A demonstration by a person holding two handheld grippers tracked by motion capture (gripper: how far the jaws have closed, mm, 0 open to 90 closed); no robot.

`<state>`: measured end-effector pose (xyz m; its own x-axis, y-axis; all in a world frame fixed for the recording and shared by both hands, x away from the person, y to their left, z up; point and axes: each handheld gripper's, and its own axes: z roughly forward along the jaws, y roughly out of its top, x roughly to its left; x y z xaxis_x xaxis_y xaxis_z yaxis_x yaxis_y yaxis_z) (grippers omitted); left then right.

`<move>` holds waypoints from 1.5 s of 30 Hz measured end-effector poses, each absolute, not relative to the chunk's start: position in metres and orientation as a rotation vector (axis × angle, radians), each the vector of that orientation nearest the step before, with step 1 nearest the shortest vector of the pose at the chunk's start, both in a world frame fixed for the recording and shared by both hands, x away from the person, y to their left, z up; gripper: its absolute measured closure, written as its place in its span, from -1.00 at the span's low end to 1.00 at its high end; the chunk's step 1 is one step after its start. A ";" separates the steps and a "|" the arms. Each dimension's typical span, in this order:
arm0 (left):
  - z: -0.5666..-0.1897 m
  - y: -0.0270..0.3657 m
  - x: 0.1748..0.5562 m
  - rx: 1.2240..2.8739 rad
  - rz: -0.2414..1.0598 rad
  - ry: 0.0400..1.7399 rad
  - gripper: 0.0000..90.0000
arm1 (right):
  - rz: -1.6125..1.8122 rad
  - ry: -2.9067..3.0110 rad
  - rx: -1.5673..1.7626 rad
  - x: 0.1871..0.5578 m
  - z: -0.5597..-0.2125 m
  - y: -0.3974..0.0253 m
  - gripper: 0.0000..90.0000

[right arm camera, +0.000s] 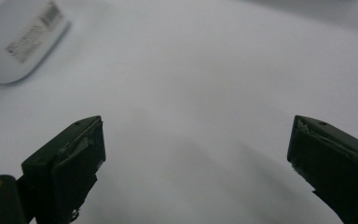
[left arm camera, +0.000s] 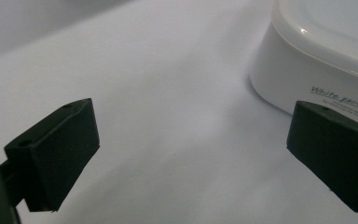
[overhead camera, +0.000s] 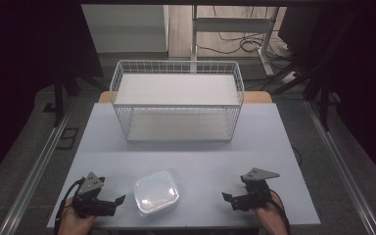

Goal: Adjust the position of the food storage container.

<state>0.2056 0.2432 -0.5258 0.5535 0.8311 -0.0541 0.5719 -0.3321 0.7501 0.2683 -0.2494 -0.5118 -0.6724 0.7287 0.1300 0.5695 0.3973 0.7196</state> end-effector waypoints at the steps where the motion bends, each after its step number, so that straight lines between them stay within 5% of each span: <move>1: -0.525 0.242 0.206 2.038 0.446 1.119 -0.96 | 1.133 2.444 1.175 0.269 -0.512 -0.252 -0.91; 27: -0.528 0.235 0.206 2.069 0.329 1.028 -0.91 | 1.078 2.450 1.038 0.272 -0.510 -0.229 -1.00; 34: -0.527 0.223 0.204 2.132 0.301 0.989 -0.67 | 1.139 2.419 1.066 0.273 -0.506 -0.211 -1.00; 45: -0.527 0.213 0.208 2.157 0.163 0.980 0.19 | 1.165 2.503 1.077 0.278 -0.503 -0.187 -0.94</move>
